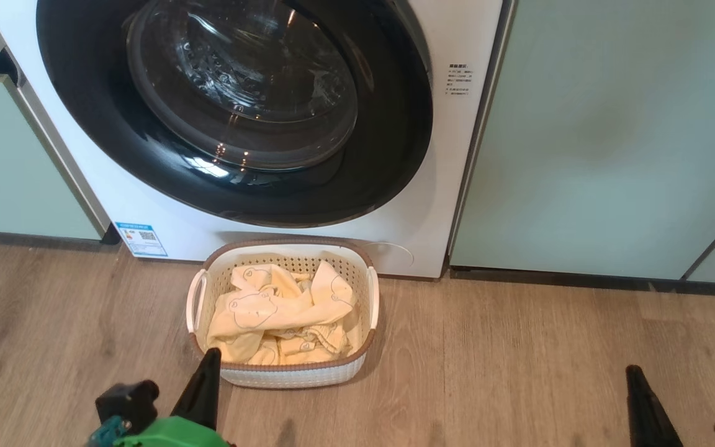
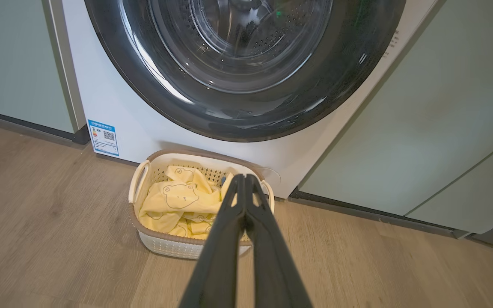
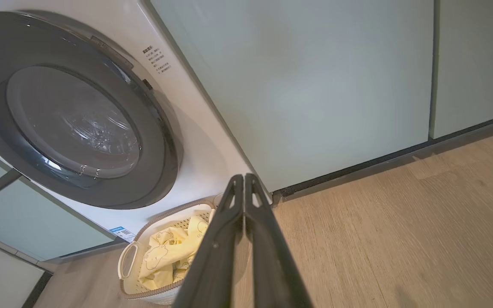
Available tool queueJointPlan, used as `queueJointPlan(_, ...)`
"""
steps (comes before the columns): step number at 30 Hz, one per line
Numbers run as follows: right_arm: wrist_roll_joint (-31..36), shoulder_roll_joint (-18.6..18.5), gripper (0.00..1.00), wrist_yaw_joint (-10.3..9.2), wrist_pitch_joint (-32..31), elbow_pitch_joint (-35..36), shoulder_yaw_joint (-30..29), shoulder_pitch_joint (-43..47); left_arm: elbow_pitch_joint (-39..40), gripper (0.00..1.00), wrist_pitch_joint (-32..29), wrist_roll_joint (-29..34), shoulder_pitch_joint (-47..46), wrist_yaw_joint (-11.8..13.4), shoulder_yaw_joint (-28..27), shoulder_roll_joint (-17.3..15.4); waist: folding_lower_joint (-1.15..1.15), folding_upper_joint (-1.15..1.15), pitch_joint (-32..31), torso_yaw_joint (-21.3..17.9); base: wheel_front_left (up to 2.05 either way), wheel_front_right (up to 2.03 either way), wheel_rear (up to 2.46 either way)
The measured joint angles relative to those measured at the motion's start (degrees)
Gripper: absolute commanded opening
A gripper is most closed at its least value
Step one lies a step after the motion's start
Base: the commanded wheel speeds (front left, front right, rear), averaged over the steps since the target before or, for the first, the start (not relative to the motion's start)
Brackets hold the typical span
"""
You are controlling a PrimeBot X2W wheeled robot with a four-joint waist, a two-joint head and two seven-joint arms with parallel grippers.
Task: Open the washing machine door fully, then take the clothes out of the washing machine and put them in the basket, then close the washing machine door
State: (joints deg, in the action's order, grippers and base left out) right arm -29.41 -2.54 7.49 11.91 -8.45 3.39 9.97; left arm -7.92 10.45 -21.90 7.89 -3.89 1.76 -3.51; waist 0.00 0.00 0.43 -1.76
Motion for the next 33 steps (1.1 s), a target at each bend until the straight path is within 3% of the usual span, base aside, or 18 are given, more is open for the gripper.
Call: queueJointPlan(33,-20.8,-0.5,0.0,0.0,-4.7,-2.2,-2.1,-4.5,-2.4,0.0,-5.5,-22.0,-3.7,-1.0,-1.9,0.3,0.0,0.0,-0.1,0.6,0.0,0.0,0.0)
